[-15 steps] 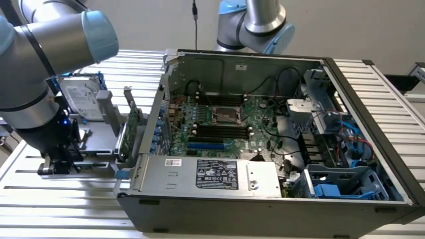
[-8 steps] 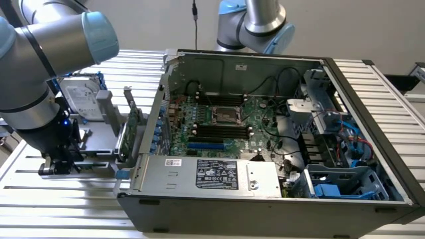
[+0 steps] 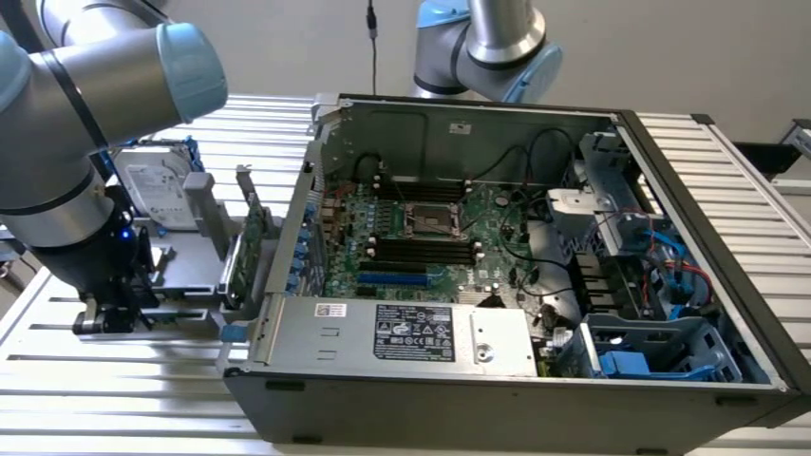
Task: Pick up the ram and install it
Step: 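Pick up the ram and move it above insertion slot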
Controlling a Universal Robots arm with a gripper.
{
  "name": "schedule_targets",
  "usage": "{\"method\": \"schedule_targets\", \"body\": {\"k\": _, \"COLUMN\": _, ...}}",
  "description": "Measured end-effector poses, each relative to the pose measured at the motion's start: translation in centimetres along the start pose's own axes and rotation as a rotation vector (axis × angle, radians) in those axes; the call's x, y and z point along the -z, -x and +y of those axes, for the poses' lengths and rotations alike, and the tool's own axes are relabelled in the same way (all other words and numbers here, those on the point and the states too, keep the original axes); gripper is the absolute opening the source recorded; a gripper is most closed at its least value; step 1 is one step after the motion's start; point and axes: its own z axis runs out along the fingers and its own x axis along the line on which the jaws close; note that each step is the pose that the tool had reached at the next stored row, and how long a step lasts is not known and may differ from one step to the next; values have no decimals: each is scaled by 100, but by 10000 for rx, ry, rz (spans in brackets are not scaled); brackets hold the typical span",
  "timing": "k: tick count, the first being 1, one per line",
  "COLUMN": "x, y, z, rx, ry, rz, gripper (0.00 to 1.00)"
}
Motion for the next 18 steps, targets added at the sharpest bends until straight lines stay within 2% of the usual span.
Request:
{"method": "schedule_targets", "body": {"k": 5, "x": 1, "y": 0, "z": 0, "rx": -49, "ry": 33, "rz": -4, "gripper": 38}}
{"method": "schedule_targets", "body": {"k": 18, "x": 0, "y": 0, "z": 0, "rx": -54, "ry": 33, "rz": -5, "gripper": 36}}
